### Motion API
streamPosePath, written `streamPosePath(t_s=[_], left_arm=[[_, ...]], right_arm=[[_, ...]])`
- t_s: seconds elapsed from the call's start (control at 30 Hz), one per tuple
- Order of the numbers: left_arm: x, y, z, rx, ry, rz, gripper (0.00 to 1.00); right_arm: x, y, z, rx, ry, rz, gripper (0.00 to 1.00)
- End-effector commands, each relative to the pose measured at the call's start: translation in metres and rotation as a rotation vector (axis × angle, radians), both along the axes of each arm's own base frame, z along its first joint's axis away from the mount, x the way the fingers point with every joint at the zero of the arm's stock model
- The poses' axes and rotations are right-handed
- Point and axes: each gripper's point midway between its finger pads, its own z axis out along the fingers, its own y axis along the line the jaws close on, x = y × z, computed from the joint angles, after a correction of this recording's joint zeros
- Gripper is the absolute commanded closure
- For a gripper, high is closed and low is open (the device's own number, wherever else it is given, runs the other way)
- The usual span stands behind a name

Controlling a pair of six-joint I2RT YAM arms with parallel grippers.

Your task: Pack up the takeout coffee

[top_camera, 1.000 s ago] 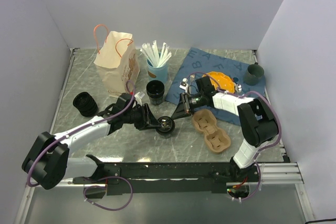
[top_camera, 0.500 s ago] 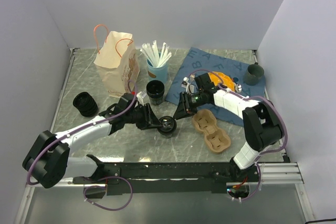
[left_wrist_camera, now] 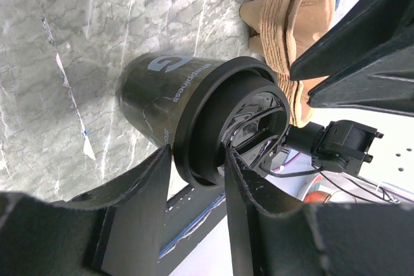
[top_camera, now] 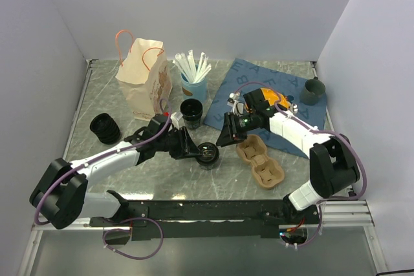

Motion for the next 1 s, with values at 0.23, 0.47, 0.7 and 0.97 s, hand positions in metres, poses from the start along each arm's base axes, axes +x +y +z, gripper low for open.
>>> streamPosePath(t_s=[0.23, 0.47, 0.7, 0.97], left_arm=[[-0.043, 0.069, -0.094, 0.421, 0.195, 0.038, 0.58], [-0.043, 0.067, -0.094, 0.417, 0.198, 0.038, 0.59], [-0.042, 0.064, -0.093, 0.418, 0.199, 0.037, 0.59], [-0.044, 0.065, -0.095, 0.436, 0.209, 0.042, 0.59]], right_arm=[[-0.007, -0.007, -0.005, -0.040, -0.020, -0.040, 0.62], [-0.015, -0.007, -0.015, -0.024, -0.006, -0.030, 0.62], [-0.020, -0.003, -0.022, 0.007, 0.013, -0.019, 0.62], [-0.022, -0.006, -0.052, -0.020, 0.046, -0.037, 0.71]])
